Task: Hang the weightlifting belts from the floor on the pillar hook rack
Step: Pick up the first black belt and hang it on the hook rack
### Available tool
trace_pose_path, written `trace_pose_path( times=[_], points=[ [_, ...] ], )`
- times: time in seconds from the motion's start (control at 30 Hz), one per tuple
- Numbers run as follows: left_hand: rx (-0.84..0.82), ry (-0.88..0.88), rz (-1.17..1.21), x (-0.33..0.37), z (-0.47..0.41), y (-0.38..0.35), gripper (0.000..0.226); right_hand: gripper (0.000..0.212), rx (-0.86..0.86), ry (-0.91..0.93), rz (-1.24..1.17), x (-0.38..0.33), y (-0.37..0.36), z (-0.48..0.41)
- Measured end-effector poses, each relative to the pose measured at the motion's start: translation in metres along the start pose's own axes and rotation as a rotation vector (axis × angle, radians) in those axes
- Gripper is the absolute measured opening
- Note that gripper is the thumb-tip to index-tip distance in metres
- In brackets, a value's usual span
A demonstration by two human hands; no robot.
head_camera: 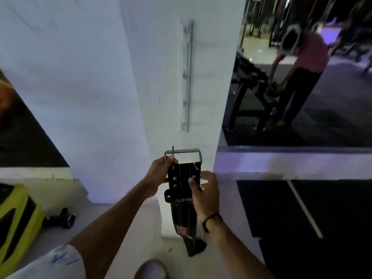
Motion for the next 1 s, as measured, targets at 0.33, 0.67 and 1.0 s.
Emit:
trace_pose_path(
  times=[0.33,0.67,1.0],
  points=[
    [0.028,-0.297,0.079,0.261,0.062,-0.018,0.036,0.011,-0.043,0.303,-0.113,-0.248,0.098,-0.057],
    [0.045,-0.541,0.134,0.422,0.146,-0.009,0.048,0.009,0.022,0.491,-0.170,-0.433,0.160,-0.025],
    [0.057,-0.767,0.155,0.575,0.212,-0.011,0.043,0.024,0.050,0.553,-0.105,-0.584,0.236,0.013]
  ],
)
Point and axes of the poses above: each hand's wrist, its own z-axis away from the middle knuckle, its own y-axis out of the back of the hand, x = y × z, the point moved 5 cm from there along -z, towards the middle knuckle, and after that the axes turned 8 degrees about z, right-handed, at the moved point
